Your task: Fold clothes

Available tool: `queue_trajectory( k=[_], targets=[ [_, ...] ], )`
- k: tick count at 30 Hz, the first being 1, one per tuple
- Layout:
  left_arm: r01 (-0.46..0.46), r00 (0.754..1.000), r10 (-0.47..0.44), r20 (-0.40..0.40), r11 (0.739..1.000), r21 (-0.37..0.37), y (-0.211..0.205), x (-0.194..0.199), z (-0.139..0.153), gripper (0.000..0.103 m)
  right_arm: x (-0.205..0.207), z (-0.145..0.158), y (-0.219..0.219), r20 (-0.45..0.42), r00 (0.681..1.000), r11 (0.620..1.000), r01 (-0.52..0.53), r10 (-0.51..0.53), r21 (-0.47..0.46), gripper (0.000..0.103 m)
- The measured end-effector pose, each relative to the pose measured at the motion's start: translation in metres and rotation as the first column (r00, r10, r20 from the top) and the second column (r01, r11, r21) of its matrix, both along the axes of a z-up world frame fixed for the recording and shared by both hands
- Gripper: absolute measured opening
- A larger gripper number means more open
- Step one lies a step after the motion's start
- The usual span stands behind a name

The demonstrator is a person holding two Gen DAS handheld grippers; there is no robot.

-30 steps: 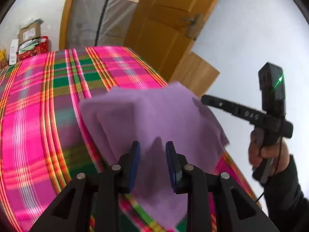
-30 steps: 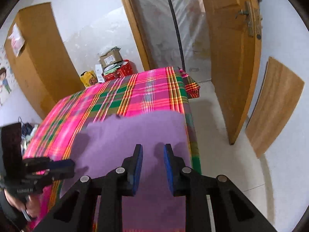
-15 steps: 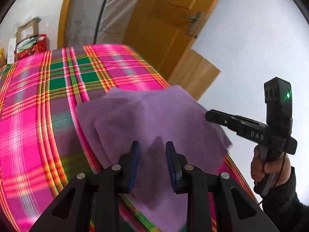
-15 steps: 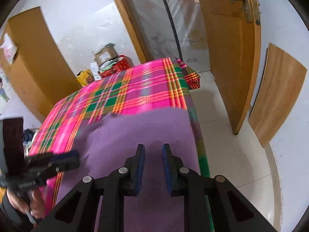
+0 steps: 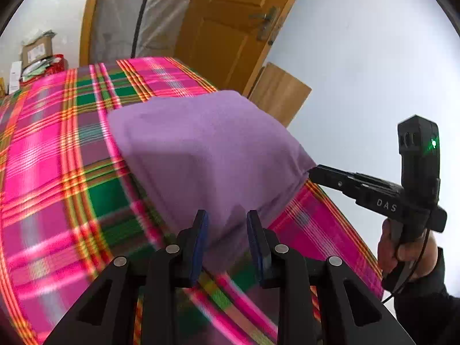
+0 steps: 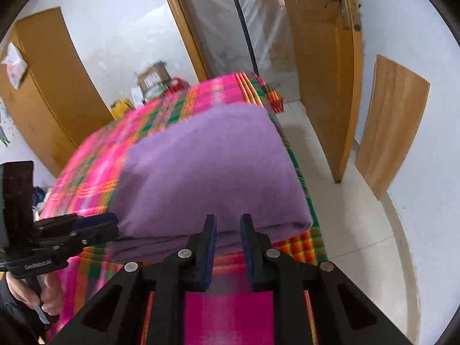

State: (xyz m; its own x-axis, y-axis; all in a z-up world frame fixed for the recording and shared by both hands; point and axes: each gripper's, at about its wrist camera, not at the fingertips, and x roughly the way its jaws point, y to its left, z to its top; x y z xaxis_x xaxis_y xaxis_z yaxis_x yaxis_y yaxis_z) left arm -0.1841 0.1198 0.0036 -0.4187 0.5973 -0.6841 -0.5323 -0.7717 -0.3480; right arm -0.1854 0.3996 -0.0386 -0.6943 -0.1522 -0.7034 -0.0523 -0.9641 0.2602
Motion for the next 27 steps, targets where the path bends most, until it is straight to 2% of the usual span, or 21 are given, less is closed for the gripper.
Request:
queue_trajectory(
  k=[6, 11, 14, 18, 27],
  targets=[
    [-0.016, 0.999, 0.017, 0.046, 1.0, -0.018, -0.019, 0.036, -0.012, 0.032, 0.038, 0.001, -0.025, -0.019, 1.0, 1.0, -0.016, 0.016, -0.025, 0.019],
    [-0.069, 0.996, 0.072, 0.048, 0.996, -0.05, -0.032, 0.056, -0.015, 0.032, 0.062, -0.001, -0.04, -0.02, 0.999, 0.998, -0.028, 0.027, -0.057, 0.019],
    [-0.113, 0.993, 0.115, 0.03, 0.992, -0.057, -0.038, 0.066, -0.011, 0.032, 0.07, 0.002, -0.046, -0.029, 0.999, 0.998, -0.028, 0.026, -0.055, 0.019],
    [-0.144, 0.989, 0.145, 0.009, 0.988, -0.059, -0.045, 0.08, -0.006, 0.045, 0.08, 0.004, -0.057, -0.038, 0.999, 0.999, -0.03, 0.029, -0.035, 0.019],
    [-0.169, 0.986, 0.168, -0.017, 0.982, -0.085, -0.054, 0.098, -0.002, 0.045, 0.096, 0.004, -0.069, -0.042, 0.999, 0.999, -0.035, 0.034, -0.026, 0.019]
  ],
)
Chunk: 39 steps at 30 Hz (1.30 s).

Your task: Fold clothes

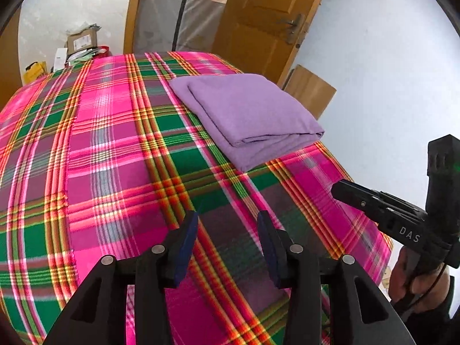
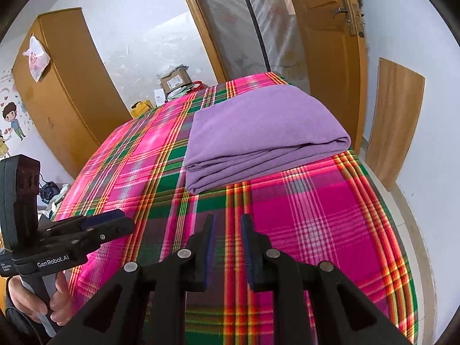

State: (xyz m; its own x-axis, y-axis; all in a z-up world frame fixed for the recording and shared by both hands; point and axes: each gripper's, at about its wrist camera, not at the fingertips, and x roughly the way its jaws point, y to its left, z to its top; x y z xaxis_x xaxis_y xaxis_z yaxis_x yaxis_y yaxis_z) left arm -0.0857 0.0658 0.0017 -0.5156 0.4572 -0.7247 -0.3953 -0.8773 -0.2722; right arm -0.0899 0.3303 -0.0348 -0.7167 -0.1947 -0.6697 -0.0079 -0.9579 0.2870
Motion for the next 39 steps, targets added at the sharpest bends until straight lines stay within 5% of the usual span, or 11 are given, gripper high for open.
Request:
queue_trajectory(
  k=[11, 17, 31, 39],
  targets=[
    [-0.03, 0.999, 0.028, -0.036, 0.999, -0.033, -0.006, 0.015, 0.004, 0.045, 0.014, 0.012, -0.021, -0.079, 0.997, 0.999, -0.022, 0.025, 0.04, 0.019],
    [-0.039, 0.995, 0.034, -0.098, 0.998, -0.05, -0.011, 0.031, 0.013, 0.072, 0.02, 0.015, -0.035, -0.07, 0.997, 0.997, -0.037, 0.042, 0.06, 0.024],
    [-0.086, 0.974, 0.081, -0.213, 0.996, -0.012, -0.028, 0.064, 0.036, 0.074, 0.032, 0.014, -0.042, -0.06, 0.997, 0.998, -0.034, 0.037, 0.055, 0.027],
    [-0.096, 0.979, 0.102, -0.177, 0.995, 0.039, -0.039, 0.064, 0.031, 0.075, 0.034, 0.013, -0.038, -0.064, 0.998, 0.999, -0.021, 0.024, 0.046, 0.027]
  ],
)
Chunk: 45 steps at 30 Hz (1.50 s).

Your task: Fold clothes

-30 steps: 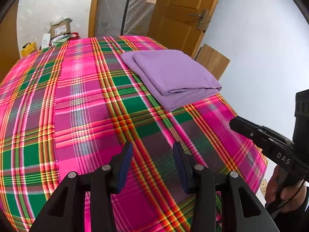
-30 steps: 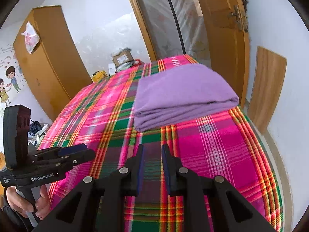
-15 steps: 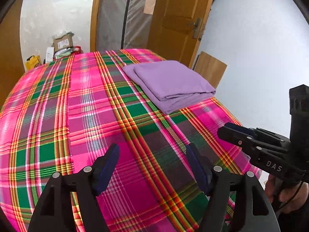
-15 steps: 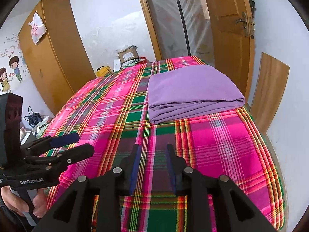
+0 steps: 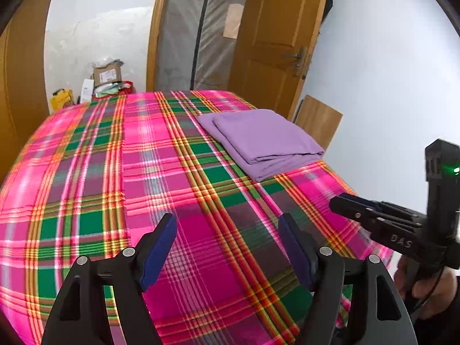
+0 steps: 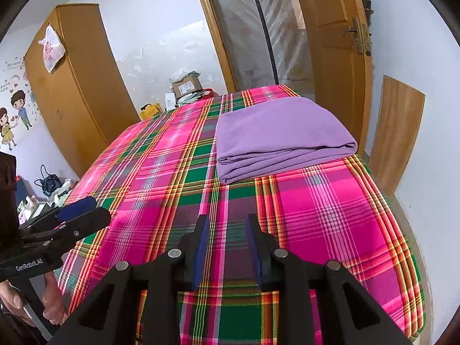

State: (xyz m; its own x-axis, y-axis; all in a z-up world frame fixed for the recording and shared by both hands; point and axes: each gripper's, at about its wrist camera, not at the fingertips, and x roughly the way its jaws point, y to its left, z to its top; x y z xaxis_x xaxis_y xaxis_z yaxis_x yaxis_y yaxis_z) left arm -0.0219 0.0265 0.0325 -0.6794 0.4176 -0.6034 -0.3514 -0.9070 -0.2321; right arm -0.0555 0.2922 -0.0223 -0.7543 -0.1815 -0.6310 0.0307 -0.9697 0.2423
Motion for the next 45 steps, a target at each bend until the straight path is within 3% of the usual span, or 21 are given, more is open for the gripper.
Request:
queue_trajectory(
  k=[3, 8, 12, 22, 28, 38, 45],
  targets=[
    [-0.003, 1.0, 0.002, 0.003, 0.999, 0.035, -0.003, -0.001, -0.002, 0.075, -0.001, -0.001, 0.001, 0.004, 1.0, 1.0, -0.001, 0.001, 0.0, 0.027],
    [-0.003, 1.0, 0.003, -0.025, 1.0, -0.016, 0.003, -0.002, -0.007, 0.075, -0.002, -0.004, 0.002, 0.01, 1.0, 1.0, -0.003, 0.003, -0.004, 0.027],
    [-0.006, 1.0, 0.005, -0.009, 0.994, -0.106, 0.013, -0.005, -0.011, 0.075, -0.004, -0.007, 0.004, 0.02, 1.0, 1.0, -0.001, 0.002, -0.008, 0.027],
    [-0.001, 1.0, -0.002, -0.022, 0.991, -0.133, 0.017, -0.002, -0.015, 0.075, -0.009, -0.009, 0.006, 0.03, 1.0, 1.0, -0.002, 0.002, -0.011, 0.027],
    [0.002, 1.0, 0.002, 0.027, 0.992, -0.128, 0.016, -0.006, -0.023, 0.075, -0.01, -0.01, 0.005, 0.034, 0.999, 1.0, -0.006, 0.006, -0.011, 0.027],
    [0.022, 0.999, -0.016, 0.042, 0.987, -0.161, 0.022, -0.006, -0.025, 0.075, -0.012, -0.01, 0.005, 0.04, 0.999, 1.0, -0.007, 0.007, -0.01, 0.027],
    [0.025, 0.998, -0.014, 0.067, 0.987, -0.158, 0.024, -0.01, -0.027, 0.075, -0.013, -0.007, 0.011, 0.04, 0.999, 0.998, -0.002, 0.005, -0.069, 0.027]
  ],
)
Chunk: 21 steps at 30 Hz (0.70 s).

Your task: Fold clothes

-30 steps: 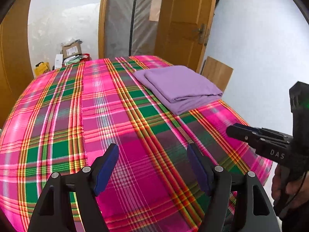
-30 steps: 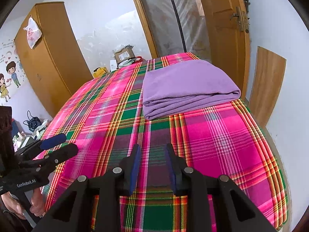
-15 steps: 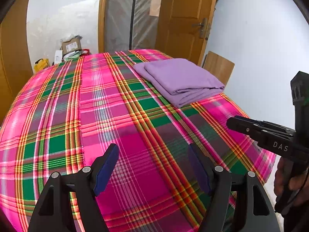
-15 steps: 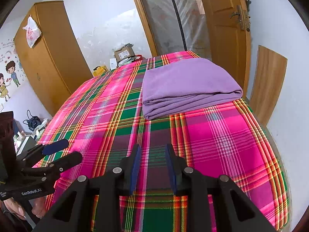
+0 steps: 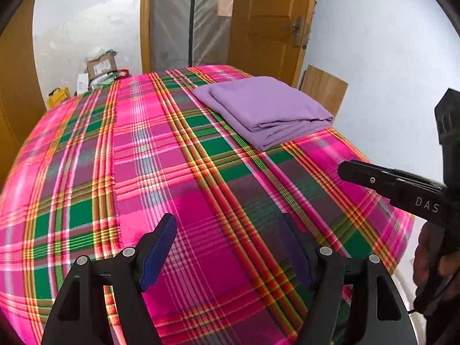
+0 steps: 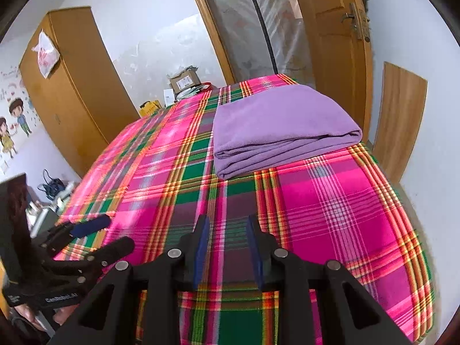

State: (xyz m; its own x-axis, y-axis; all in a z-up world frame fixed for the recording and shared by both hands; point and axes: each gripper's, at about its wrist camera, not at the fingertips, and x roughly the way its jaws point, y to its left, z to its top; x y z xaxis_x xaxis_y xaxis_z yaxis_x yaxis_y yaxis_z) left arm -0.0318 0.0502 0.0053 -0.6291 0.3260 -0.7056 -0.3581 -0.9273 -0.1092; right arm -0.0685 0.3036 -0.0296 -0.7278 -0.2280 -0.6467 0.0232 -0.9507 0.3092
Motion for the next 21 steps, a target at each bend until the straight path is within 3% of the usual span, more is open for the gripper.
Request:
queue_trajectory(
  k=[8, 21],
  targets=[
    [-0.037, 0.999, 0.037, -0.016, 0.999, -0.021, -0.001, -0.003, 0.001, 0.075, 0.002, 0.001, 0.018, 0.012, 0.999, 0.992, 0.036, -0.035, -0.123, 0.03],
    [-0.02, 1.0, 0.02, -0.01, 1.0, -0.013, 0.007, -0.001, 0.001, 0.075, 0.001, 0.003, 0.012, 0.008, 0.999, 0.996, 0.033, -0.033, -0.081, 0.03]
  ],
)
